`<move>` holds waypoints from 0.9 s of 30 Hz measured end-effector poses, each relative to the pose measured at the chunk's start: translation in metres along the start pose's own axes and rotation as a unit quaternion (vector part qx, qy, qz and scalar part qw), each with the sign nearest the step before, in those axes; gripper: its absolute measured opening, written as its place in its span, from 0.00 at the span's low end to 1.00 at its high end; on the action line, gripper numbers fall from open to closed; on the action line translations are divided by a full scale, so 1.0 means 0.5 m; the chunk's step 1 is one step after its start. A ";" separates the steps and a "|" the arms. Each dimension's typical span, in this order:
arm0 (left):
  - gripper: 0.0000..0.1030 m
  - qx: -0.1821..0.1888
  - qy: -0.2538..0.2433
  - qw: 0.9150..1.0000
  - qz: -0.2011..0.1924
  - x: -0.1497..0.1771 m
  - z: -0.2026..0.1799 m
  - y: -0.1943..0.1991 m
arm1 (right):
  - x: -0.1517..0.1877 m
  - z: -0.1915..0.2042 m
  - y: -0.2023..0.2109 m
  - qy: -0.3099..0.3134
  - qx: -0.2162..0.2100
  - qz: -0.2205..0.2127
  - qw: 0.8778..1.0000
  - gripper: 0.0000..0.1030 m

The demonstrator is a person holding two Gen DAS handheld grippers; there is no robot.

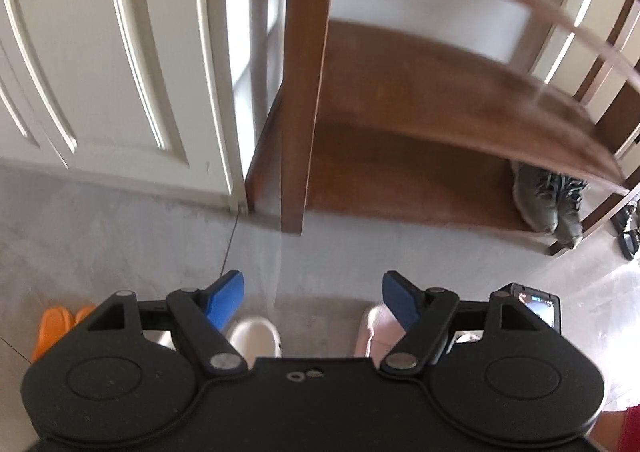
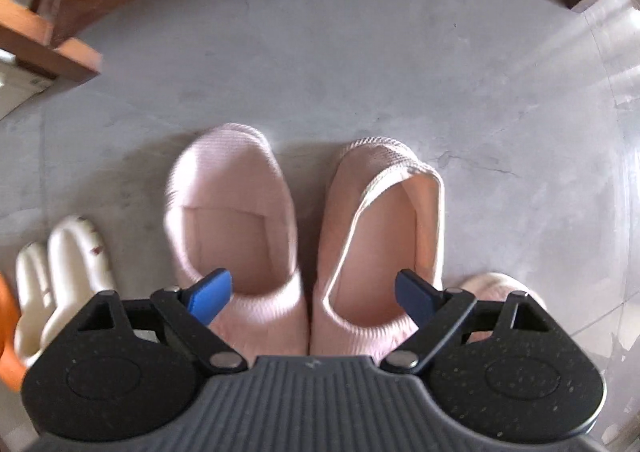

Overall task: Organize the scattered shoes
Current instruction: 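Move the open right gripper down to the pink knit slippers, then close the right gripper on the pink knit slippers' heels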

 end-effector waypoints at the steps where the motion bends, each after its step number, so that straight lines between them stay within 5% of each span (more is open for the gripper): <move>1: 0.74 0.000 -0.003 1.000 0.002 0.006 0.009 -0.002 | 0.000 0.001 -0.012 -0.002 0.000 0.000 1.000 0.87; 8: 0.74 0.007 -0.021 0.999 0.026 0.035 0.021 -0.038 | 0.010 0.019 -0.040 0.026 0.005 -0.016 1.000 0.82; 13: 0.74 0.008 -0.006 0.999 0.033 0.051 0.013 -0.051 | 0.018 0.031 -0.052 0.067 0.002 -0.039 0.997 0.38; 18: 0.74 0.012 0.002 0.999 0.035 0.059 0.006 -0.065 | 0.018 0.008 -0.046 0.053 -0.026 -0.058 0.997 0.15; 27: 0.74 0.014 0.000 0.999 0.038 0.079 -0.008 -0.074 | 0.034 0.025 -0.048 0.138 -0.076 -0.085 0.984 0.13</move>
Point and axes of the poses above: each gripper's, at about its wrist camera, not at the fingertips, and y roughly against the way its jaws point, z to its left, x to its underside, the point moved 5 cm from there along -y, roughly the way its jaws point, and after that the axes turned 5 degrees about -y, right-handed, at the moved point
